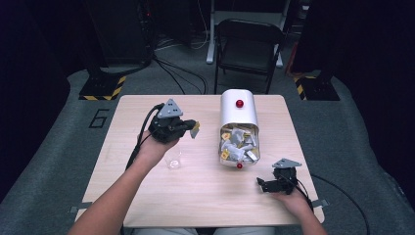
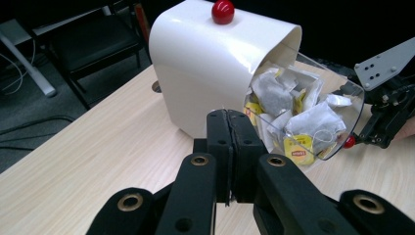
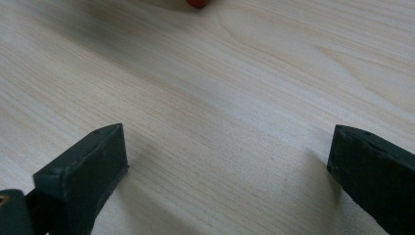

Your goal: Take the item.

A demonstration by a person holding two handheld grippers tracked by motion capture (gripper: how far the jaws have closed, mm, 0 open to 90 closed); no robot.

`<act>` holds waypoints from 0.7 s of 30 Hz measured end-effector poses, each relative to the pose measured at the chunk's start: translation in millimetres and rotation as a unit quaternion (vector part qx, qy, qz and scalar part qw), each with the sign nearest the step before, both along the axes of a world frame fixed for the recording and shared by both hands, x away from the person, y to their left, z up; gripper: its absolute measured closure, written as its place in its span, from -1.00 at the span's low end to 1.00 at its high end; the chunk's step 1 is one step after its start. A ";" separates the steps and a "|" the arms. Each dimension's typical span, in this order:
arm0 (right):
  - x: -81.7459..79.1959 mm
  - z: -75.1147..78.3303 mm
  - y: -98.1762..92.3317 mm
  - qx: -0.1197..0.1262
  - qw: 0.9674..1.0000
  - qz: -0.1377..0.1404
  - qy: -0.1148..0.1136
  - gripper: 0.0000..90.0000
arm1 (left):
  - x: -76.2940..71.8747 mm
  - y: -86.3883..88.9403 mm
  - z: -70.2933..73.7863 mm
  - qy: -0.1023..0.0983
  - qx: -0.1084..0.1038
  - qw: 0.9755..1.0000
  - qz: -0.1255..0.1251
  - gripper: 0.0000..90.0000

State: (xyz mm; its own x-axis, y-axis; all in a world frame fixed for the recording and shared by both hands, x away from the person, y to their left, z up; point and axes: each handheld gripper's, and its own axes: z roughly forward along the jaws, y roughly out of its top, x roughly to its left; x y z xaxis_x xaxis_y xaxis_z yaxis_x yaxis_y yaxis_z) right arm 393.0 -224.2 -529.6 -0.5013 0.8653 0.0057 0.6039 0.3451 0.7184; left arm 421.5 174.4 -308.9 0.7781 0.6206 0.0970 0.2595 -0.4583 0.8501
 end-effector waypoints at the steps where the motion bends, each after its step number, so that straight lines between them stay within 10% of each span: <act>1: 0.0 0.0 0.0 0.000 1.000 0.000 0.000 -0.99 | 0.0 2.1 -0.7 0.001 -0.001 1.000 0.004 0.97; 21: 0.0 0.0 0.0 0.000 1.000 0.000 0.000 -0.98 | -2.7 31.2 -9.3 0.007 -0.007 0.999 0.033 0.97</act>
